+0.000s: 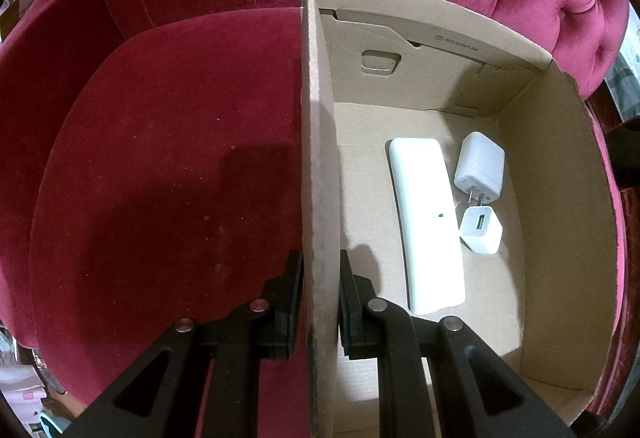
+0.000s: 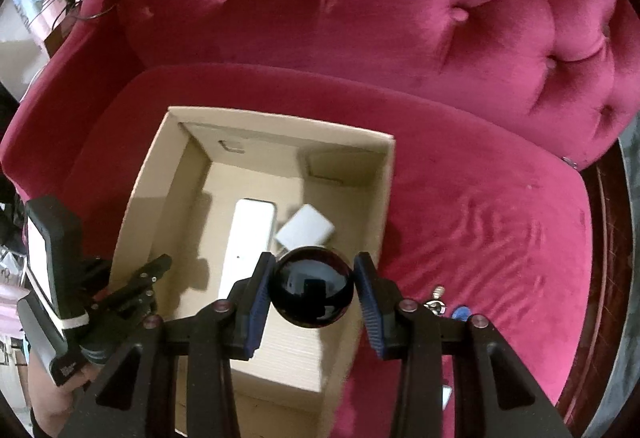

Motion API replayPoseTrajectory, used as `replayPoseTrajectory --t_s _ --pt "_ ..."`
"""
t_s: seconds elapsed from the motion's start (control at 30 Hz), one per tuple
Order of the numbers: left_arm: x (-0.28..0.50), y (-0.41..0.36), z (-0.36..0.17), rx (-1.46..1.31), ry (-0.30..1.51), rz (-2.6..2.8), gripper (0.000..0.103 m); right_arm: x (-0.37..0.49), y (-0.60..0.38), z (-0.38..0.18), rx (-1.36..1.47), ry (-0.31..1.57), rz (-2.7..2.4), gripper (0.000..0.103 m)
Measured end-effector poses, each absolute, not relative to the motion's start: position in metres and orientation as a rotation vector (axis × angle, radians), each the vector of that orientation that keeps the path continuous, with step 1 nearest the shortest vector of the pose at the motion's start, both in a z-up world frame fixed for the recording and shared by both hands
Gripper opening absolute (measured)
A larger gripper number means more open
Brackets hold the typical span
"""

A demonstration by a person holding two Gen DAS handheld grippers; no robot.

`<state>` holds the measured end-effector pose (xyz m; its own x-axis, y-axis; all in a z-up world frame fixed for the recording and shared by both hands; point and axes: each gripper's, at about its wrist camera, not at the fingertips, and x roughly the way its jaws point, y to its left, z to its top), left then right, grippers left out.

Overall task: Organize rigid objects
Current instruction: 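Lift the black fob with the right gripper and carry it over the box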

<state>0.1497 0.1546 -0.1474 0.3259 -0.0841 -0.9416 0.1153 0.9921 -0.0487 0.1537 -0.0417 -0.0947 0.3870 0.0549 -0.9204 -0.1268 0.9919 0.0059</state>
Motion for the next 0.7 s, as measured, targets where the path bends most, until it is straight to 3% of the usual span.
replayPoseTrajectory --t_s 0.7 --pt "0.150 0.155 -0.145 0.025 1.232 -0.134 0.017 0.181 0.006 -0.166 -0.098 1.235 0.157 0.043"
